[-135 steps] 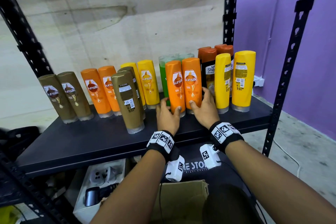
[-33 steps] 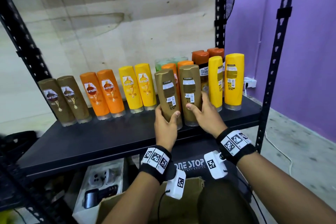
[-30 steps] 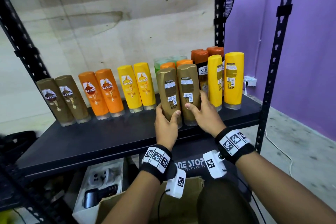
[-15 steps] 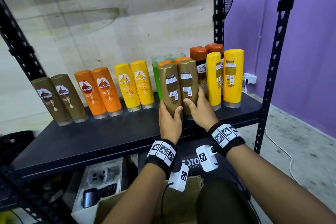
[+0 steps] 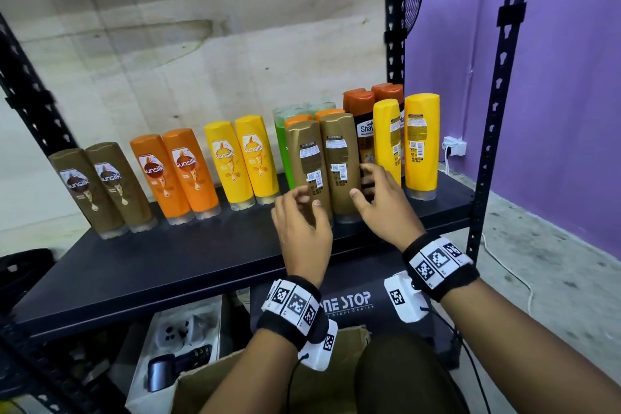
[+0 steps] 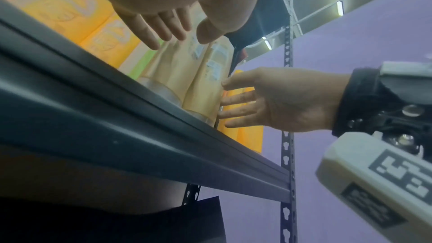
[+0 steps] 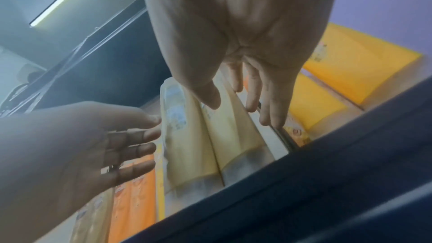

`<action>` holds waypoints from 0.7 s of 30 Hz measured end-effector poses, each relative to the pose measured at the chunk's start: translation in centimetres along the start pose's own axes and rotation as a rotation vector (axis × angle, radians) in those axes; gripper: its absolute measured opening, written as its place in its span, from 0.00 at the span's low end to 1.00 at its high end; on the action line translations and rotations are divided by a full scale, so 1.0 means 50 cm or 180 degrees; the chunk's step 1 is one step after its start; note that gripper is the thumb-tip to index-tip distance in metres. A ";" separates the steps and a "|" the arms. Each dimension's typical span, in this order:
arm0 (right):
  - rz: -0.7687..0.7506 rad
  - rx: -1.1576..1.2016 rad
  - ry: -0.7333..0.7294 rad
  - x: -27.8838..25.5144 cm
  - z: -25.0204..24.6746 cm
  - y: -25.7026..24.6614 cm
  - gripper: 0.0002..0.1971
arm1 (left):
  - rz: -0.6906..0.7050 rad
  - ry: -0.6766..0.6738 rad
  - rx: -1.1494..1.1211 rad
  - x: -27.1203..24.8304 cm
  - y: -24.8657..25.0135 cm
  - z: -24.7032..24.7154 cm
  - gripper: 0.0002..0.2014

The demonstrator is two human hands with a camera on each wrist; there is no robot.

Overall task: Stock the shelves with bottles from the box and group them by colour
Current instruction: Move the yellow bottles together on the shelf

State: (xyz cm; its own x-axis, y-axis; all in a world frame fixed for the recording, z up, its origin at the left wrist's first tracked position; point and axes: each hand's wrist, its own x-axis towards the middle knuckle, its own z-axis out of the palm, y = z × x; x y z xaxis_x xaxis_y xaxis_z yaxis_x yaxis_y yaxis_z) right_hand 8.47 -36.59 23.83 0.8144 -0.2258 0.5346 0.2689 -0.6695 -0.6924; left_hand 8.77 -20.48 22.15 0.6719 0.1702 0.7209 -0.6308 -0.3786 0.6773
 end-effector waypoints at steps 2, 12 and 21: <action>-0.0154 -0.0342 0.0069 -0.001 -0.026 -0.001 0.16 | 0.0138 -0.0254 0.0072 0.003 0.019 0.005 0.07; -0.0429 -0.0932 0.0727 0.016 -0.177 0.004 0.09 | 0.0637 -0.0981 0.0232 0.069 0.166 0.105 0.11; 0.0063 -0.0869 0.0944 0.092 -0.234 0.042 0.28 | 0.0170 -0.1518 0.0387 0.130 0.203 0.206 0.40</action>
State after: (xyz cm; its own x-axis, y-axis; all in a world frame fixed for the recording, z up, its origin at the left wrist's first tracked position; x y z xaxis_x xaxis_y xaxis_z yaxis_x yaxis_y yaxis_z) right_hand 6.78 -47.33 30.51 0.6236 -0.4082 0.6667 0.0756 -0.8174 -0.5712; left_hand 10.72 -32.59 32.21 0.7604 -0.2769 0.5874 -0.6385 -0.4836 0.5987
